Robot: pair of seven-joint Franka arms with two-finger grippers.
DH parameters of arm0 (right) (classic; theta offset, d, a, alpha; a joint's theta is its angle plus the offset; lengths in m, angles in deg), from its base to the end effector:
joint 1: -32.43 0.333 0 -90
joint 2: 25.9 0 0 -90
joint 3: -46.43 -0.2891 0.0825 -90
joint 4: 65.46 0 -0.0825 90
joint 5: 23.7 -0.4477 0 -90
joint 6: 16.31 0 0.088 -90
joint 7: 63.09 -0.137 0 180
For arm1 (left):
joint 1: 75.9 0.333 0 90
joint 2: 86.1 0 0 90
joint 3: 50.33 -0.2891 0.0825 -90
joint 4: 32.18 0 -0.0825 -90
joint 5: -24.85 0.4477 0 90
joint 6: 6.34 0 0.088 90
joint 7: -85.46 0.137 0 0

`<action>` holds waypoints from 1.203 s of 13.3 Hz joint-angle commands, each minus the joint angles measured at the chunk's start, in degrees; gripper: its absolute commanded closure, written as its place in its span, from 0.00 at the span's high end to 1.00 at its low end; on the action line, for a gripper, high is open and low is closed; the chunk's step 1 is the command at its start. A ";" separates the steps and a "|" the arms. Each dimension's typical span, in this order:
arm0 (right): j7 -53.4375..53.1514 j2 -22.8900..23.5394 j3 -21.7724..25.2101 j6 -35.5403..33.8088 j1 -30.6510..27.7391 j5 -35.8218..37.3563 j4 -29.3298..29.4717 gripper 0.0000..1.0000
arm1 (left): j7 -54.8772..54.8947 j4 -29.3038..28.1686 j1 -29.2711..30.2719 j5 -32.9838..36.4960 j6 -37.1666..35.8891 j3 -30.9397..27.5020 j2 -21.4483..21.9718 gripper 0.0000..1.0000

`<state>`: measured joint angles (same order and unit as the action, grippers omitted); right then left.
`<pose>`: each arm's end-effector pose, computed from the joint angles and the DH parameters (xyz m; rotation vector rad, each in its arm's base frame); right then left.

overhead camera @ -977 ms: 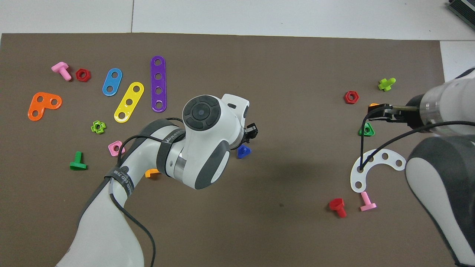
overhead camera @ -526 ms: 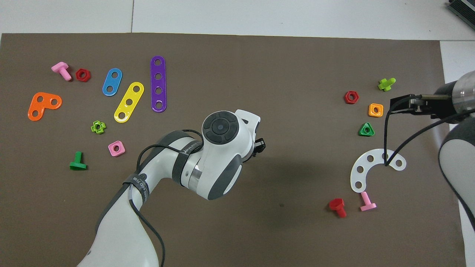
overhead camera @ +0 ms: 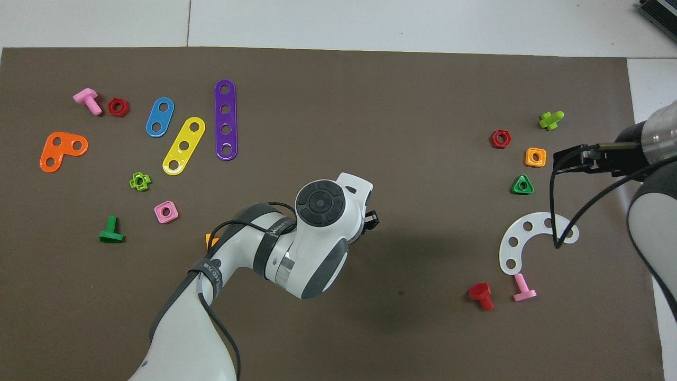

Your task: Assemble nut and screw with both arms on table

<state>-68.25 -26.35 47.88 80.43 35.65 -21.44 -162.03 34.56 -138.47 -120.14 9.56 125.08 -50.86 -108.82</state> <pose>0.6235 0.0143 0.5211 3.1021 -0.0849 0.0204 0.4850 -0.4800 0.2181 2.9371 0.4403 -0.1766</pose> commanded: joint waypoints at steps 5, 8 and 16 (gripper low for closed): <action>1.81 0.10 -0.66 -1.12 -1.46 -1.47 0.86 1.00 | 0.54 4.67 3.96 -0.44 -4.12 -1.67 0.66 1.00; 1.20 0.18 -0.66 -0.68 -1.46 -1.47 1.03 1.00 | 5.79 11.00 13.88 1.31 -17.64 -1.59 4.33 1.00; -0.91 0.19 -0.83 -1.38 -1.20 -1.56 1.39 1.00 | 44.37 9.79 31.31 10.26 -37.46 -2.02 11.46 1.00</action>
<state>-68.41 -26.35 47.83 80.29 35.47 -21.58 -161.47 73.28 -126.55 -90.33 15.48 89.71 -53.39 -98.90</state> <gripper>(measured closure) 0.000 0.000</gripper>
